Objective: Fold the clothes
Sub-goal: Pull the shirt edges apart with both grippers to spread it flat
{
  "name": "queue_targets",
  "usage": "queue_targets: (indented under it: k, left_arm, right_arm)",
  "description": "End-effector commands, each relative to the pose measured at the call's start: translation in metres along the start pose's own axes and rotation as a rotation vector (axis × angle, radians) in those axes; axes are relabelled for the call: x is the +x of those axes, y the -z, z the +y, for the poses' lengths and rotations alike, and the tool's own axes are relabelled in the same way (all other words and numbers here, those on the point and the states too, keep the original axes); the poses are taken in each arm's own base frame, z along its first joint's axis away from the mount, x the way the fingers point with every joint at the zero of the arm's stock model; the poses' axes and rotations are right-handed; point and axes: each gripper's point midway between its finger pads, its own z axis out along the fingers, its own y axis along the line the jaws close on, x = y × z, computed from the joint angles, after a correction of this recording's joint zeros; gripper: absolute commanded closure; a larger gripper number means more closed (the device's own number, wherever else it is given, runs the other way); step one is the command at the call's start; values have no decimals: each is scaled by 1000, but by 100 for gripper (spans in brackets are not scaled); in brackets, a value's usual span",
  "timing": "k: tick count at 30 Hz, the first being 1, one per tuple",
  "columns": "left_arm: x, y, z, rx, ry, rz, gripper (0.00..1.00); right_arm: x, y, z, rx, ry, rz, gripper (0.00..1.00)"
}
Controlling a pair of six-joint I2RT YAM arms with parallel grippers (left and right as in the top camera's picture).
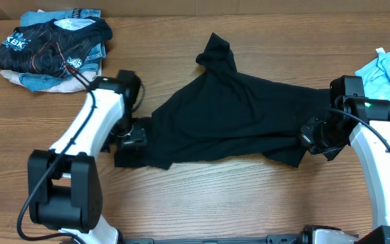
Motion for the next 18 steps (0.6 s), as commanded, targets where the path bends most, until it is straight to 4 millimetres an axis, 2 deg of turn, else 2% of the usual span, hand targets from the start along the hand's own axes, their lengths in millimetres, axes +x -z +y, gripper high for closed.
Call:
queue_targets:
  k: [1, 8, 18]
  left_arm:
    - [1, -12, -4, 56, -61, 54, 27]
    - [-15, -9, -32, 192, -130, -12, 27]
    - [-16, -17, -34, 193, -129, -25, 23]
  right_arm:
    - [-7, 9, 3, -14, 11, -43, 95]
    - [-10, 9, 6, -23, 14, -53, 95]
    - [-10, 9, 6, -22, 44, -53, 94]
